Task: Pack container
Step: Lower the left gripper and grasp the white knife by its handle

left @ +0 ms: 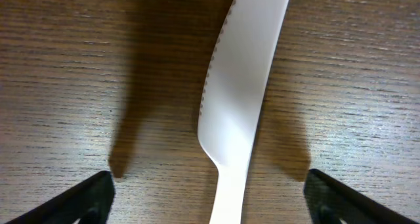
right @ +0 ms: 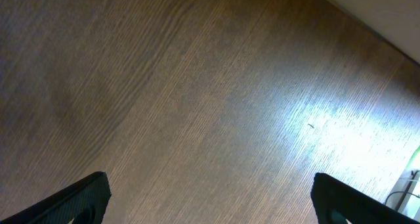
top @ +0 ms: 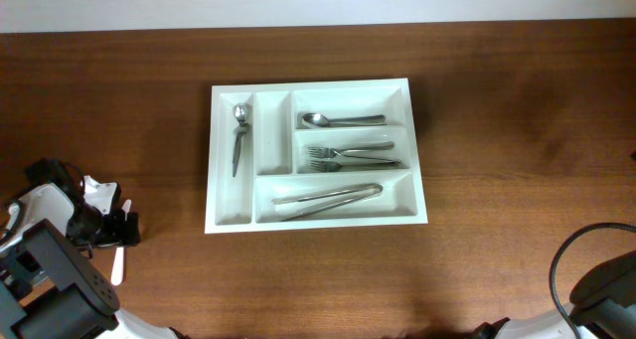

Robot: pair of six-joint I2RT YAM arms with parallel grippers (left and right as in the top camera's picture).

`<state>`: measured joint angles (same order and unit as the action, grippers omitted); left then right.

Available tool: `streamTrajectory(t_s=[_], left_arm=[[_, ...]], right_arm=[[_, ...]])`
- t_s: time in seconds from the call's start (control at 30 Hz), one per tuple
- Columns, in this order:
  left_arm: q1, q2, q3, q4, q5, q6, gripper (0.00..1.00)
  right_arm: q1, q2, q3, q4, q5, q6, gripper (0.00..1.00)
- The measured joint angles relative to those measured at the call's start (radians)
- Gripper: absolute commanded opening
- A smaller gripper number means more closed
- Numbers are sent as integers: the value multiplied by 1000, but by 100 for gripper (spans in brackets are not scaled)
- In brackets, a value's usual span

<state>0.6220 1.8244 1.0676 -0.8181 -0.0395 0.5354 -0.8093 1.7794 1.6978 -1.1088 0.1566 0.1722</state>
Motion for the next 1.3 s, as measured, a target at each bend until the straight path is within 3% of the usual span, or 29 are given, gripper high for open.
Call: streamTrajectory(t_s=[0.27, 0.53, 0.9, 1.1, 1.3], left_arm=[[0, 0, 0, -2, 5, 5, 50], [0, 0, 0, -3, 6, 11, 49], [-4, -3, -24, 7, 3, 11, 54], [-4, -3, -24, 17, 6, 11, 34], [-4, -3, -24, 27, 9, 14, 22]], right_arm=[[0, 0, 0, 0, 0, 0, 99], [0, 0, 0, 0, 0, 0, 99], [0, 0, 0, 0, 0, 0, 99], [0, 0, 0, 0, 0, 1, 99], [0, 0, 0, 0, 0, 0, 99]])
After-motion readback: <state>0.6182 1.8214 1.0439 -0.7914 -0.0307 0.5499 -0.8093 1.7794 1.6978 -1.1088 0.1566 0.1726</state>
